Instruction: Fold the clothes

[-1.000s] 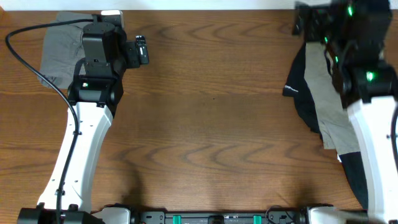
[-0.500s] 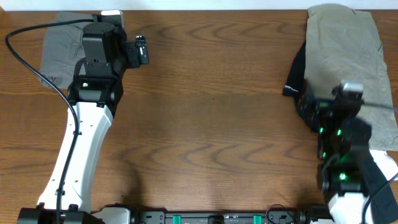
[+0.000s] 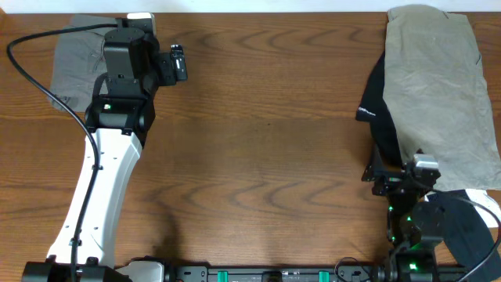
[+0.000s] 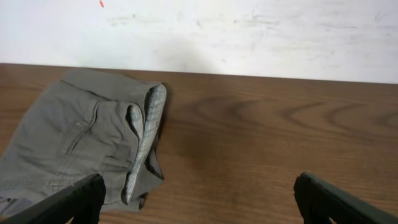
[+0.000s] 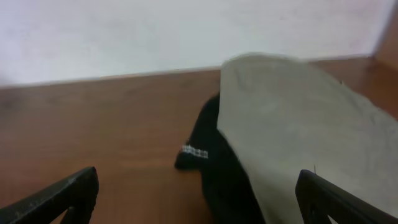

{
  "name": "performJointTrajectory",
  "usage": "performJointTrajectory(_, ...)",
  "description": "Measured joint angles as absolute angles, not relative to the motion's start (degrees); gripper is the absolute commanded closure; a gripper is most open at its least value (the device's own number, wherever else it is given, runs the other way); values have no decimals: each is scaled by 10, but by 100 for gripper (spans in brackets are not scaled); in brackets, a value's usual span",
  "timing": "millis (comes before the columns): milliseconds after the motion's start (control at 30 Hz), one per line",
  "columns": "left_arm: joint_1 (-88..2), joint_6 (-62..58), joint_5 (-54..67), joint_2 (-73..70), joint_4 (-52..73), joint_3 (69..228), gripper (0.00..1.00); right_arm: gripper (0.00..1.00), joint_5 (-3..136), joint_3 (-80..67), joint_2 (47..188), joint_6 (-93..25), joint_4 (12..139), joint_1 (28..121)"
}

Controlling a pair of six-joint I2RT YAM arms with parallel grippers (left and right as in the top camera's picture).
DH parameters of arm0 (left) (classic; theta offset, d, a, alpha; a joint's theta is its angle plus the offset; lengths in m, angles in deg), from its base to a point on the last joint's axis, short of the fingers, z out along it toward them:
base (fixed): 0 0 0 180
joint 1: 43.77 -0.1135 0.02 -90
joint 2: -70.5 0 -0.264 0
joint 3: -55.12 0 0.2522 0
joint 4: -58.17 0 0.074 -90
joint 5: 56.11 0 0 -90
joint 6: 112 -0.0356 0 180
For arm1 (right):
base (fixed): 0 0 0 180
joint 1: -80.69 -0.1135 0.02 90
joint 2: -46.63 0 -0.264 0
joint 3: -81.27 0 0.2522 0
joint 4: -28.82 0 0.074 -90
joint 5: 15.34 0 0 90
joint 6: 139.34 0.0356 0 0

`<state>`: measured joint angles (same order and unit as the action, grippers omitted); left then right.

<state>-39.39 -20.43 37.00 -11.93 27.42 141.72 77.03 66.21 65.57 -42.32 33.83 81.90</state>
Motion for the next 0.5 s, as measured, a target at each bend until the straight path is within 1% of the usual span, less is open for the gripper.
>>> performJointTrajectory(300,-394,-204,370,-119,274,1417,2,1,759,671,559,-423,463,819)
performJointTrajectory(500,-394,-204,370,-119,275,1417,2,1,757,671,492,-426,465,819)
